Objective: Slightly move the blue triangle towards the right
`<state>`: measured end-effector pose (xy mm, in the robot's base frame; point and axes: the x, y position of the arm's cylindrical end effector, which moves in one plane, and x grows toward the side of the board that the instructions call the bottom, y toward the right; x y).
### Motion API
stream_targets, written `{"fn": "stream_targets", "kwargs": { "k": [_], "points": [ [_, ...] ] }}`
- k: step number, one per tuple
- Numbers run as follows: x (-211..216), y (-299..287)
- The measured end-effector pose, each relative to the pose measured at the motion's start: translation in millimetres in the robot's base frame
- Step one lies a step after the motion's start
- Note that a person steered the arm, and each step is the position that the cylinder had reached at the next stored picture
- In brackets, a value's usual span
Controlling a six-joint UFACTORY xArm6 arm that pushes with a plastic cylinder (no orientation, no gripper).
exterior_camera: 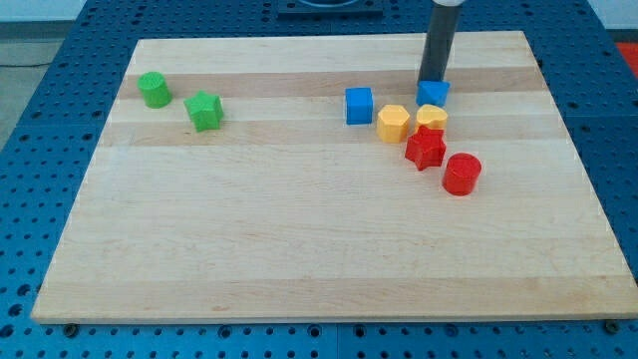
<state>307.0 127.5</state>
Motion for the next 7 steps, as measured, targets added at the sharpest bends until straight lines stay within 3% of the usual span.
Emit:
{"fn": "stream_targets", "kwargs": {
  "k": [2, 3, 7],
  "points": [
    [1.2, -56.9],
    [23.5, -59.4],
    [26.8, -12.9]
  ]
}}
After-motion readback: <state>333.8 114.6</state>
